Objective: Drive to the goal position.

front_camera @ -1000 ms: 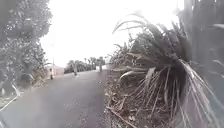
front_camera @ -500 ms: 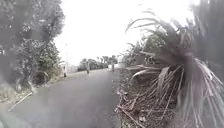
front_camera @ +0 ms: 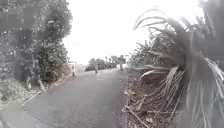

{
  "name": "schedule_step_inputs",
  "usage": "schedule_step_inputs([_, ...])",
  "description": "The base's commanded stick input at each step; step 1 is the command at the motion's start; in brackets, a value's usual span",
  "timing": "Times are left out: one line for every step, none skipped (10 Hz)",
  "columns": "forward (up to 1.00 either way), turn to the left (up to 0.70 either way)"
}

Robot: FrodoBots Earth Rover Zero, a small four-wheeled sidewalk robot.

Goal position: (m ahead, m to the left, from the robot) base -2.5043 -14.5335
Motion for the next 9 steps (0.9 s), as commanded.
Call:
schedule_step_inputs([0.0, 0.7])
schedule_step_inputs([0.0, 0.7])
schedule_step_inputs([0.0, 0.7])
schedule_step_inputs([0.0, 0.7])
schedule_step_inputs([0.0, 0.7])
schedule_step_inputs([0.0, 0.7])
schedule_step_inputs([0.0, 0.7])
schedule_step_inputs([0.0, 0.7])
schedule_step_inputs([0.0, 0.7])
